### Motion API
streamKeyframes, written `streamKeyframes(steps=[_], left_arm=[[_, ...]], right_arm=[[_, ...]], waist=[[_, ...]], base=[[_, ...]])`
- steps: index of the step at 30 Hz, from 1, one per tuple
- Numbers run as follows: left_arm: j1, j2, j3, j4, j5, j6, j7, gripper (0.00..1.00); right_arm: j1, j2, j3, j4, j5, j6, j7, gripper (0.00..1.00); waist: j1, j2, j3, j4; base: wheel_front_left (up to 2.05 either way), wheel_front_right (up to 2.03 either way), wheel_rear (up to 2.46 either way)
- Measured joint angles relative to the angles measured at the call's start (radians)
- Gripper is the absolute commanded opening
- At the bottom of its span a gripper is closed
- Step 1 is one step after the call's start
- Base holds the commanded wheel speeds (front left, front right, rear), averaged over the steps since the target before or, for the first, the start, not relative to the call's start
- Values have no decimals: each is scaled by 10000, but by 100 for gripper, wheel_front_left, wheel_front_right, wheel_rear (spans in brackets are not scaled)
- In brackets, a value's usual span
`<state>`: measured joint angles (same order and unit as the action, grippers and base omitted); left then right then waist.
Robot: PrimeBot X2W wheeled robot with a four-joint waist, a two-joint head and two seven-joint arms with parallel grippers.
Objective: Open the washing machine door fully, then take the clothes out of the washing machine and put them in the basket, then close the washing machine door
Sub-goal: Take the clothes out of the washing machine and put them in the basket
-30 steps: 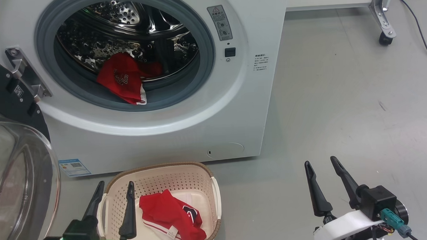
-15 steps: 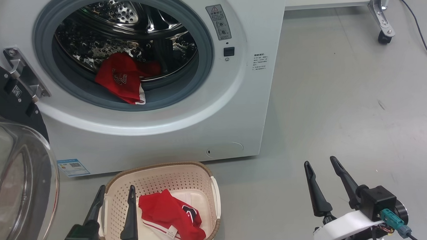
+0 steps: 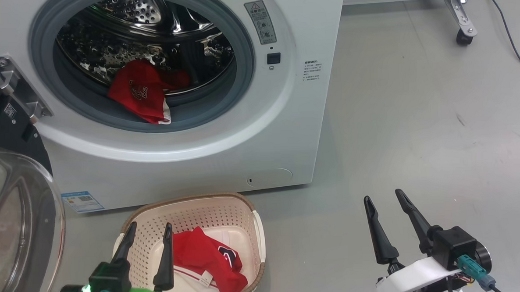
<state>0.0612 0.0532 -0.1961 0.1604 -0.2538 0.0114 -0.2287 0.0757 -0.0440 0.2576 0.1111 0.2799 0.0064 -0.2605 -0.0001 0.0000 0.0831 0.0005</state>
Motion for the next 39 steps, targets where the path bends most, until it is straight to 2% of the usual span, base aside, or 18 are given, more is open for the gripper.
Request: streamKeyframes(steps=[12, 24, 31, 39], left_arm=[[-2244, -21, -194, 775, -88, -184, 1093, 100], [-5327, 355, 96, 1801, -190, -512, 2815, 100], [-7271, 1003, 483, 2504, -278, -606, 4140, 100], [-8979, 2069, 777, 3070, -219, -702, 5482, 100]], right_arm=[[-302, -6, 527, -362, -165, 13, 0, 100], [-1212, -15, 727, -790, -176, 4, 0, 100], [-1931, -21, 1074, -1035, 29, -19, 0, 100], [-2582, -35, 1384, -1281, 449, -194, 0, 100]], waist=[[1, 0, 952, -353], [1, 0, 2422, -905], [1, 0, 3494, -1257], [2, 0, 4469, -1697]], base=[[0, 0, 0], [0, 0, 0], [0, 0, 0], [0, 0, 0]])
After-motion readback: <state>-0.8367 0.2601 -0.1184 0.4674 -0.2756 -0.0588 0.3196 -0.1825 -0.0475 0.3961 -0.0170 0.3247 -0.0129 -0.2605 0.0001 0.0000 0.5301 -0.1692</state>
